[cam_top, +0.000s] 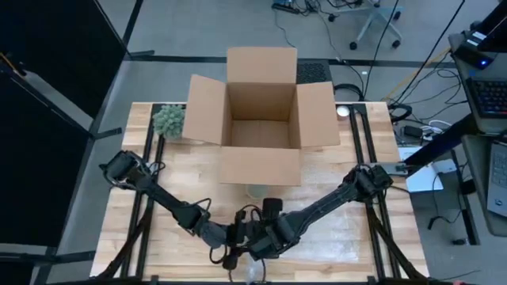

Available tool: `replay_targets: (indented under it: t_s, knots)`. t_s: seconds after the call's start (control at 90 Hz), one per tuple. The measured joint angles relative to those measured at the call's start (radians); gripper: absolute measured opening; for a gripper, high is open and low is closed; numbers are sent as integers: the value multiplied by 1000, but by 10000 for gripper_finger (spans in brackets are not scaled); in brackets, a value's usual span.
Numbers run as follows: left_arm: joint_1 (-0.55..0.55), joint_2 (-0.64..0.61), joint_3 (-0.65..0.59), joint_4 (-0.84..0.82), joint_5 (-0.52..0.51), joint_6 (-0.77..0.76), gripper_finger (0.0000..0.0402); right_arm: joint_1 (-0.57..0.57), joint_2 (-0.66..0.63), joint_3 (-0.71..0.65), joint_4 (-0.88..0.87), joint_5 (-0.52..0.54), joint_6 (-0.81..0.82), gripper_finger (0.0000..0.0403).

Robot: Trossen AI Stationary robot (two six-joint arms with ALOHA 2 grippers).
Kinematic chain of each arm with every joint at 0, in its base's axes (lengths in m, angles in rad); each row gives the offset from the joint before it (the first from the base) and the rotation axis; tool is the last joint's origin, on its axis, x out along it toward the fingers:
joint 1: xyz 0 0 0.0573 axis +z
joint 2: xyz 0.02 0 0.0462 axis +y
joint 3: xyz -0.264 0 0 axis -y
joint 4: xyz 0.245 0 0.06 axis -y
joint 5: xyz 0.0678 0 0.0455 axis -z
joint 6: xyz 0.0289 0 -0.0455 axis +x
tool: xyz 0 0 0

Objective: Wrap mug
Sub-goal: Wrap the red patterned mug with bubble wrap, then put the wrapped mug into the box

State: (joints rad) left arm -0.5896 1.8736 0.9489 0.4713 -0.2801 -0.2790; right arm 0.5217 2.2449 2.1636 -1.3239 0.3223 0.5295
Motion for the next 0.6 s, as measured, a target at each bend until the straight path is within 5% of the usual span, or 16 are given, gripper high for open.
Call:
replay_targets:
  t_s: [0.178, 0.6]
  knots:
    - [0, 0, 0, 0, 7, 0, 167, 56, -1, 112, -75, 5, 23, 242]
    - [0, 0, 0, 1, 8, -3, 167, 183, 70, 111, 43, 96, 2, 242]
